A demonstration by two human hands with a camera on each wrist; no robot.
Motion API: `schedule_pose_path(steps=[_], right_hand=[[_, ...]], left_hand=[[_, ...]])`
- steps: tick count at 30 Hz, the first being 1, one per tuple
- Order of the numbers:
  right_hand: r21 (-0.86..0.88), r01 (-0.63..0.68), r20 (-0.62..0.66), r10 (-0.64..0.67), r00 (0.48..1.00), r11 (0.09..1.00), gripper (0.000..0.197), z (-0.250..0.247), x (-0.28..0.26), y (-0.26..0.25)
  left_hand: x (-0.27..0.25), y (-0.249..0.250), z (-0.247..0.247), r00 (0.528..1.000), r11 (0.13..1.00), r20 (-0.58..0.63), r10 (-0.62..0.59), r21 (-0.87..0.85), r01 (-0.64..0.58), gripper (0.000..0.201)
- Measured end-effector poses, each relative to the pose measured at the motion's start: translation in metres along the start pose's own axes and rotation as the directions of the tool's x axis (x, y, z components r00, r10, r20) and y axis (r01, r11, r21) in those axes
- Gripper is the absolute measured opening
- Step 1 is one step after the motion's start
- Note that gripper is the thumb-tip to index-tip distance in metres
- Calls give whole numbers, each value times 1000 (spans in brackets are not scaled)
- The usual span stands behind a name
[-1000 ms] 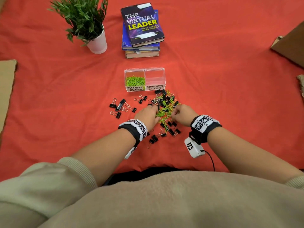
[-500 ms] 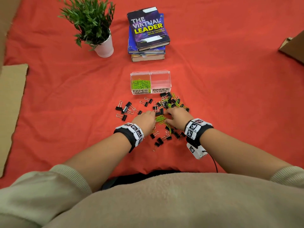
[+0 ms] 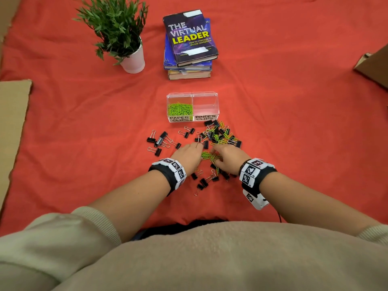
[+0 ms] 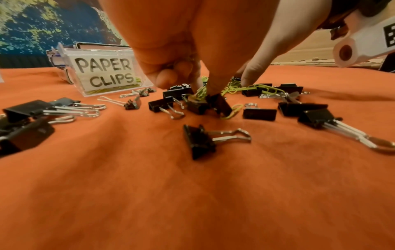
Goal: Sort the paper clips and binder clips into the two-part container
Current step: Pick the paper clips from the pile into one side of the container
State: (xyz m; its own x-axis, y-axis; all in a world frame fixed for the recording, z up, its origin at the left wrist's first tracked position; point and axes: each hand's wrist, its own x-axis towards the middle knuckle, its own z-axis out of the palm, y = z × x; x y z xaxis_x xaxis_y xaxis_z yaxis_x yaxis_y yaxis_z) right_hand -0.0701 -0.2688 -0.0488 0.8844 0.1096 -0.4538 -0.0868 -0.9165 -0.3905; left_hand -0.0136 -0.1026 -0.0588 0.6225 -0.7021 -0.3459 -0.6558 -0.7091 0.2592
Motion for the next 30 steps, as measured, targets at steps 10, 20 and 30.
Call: schedule_pose_path(steps=[10,20,30], right_hand=[[-73,24,48,-21,999,997,17,4,1,-4],[339,-122,103,92,990,933,18,-41,2,-12],[338,-100,-15,111,994,936,26,-117,39,-39]], left_hand=[[-13,-17,-18,1000,998,-3,-6,-70,6,26],[22,-50,-103,984,981,-137,-117,-169,93,19],[77,-82,-112,985,978,1,-170,127,168,29]])
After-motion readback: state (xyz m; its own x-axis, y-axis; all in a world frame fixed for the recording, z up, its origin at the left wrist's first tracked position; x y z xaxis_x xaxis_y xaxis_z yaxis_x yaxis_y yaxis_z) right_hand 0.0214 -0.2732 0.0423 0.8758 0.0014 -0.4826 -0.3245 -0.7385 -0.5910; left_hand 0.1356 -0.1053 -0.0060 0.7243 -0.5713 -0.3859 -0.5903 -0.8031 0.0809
